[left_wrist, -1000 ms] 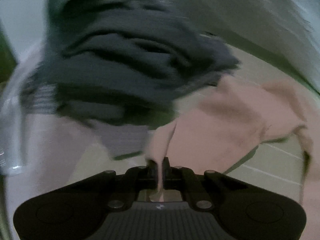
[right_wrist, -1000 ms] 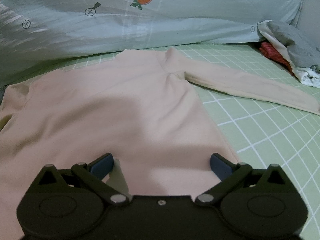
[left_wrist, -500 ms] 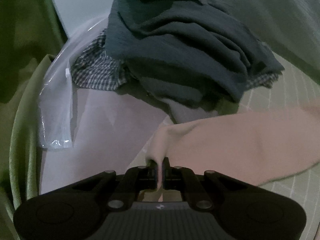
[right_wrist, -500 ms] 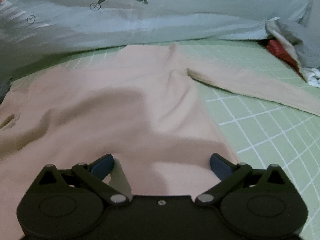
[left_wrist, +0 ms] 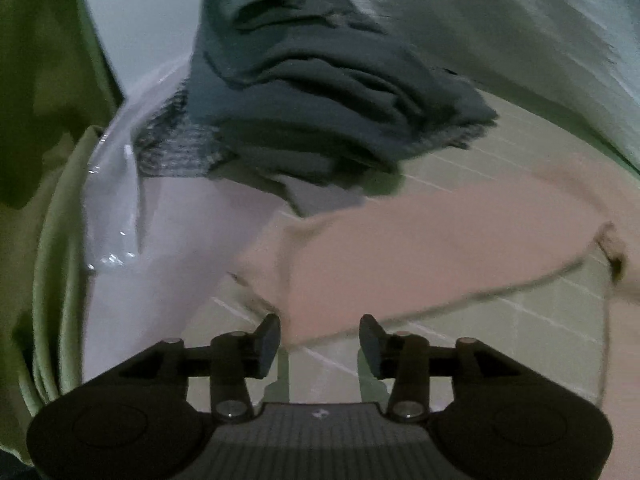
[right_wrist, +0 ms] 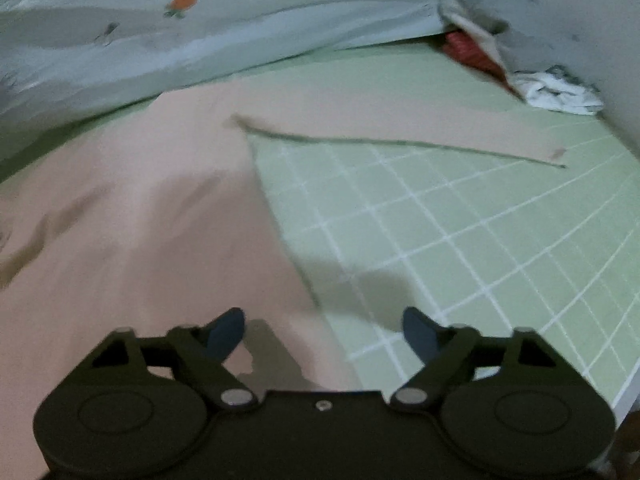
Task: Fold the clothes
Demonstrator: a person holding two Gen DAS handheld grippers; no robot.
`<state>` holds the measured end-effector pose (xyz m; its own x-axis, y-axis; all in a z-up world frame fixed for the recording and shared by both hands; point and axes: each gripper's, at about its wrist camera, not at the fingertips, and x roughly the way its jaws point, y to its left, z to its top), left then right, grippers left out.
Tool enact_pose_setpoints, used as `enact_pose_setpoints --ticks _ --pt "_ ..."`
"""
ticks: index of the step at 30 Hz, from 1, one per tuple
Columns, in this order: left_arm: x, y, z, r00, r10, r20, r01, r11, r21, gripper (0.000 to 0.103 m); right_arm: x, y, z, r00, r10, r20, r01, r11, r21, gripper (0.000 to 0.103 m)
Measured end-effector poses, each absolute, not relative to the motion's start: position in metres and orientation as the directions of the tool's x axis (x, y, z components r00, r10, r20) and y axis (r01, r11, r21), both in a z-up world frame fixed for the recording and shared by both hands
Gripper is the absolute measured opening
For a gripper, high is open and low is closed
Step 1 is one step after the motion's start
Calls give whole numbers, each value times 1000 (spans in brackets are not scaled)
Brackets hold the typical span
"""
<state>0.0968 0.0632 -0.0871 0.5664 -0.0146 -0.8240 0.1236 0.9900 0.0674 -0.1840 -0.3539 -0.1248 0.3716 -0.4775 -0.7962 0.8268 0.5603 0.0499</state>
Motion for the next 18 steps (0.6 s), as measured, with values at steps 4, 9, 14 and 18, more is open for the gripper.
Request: enact_pose_setpoints --ticks 4,9,14,18 --pt "77 43 -85 550 -37 -834 167 984 66 46 -182 -339 -120 422 -443 -791 753 657 34 14" --pt "62 31 -80 549 -55 -834 181 982 55 48 -189 -329 -115 363 -446 -818 736 676 -41 7" --pt "65 36 -81 545 -32 -838 144 988 56 60 -197 -323 -112 347 -436 -831 749 662 -35 9" --pt "79 49 -81 549 -5 -836 94 994 56 78 -186 -321 -109 305 -492 -815 772 629 -90 77"
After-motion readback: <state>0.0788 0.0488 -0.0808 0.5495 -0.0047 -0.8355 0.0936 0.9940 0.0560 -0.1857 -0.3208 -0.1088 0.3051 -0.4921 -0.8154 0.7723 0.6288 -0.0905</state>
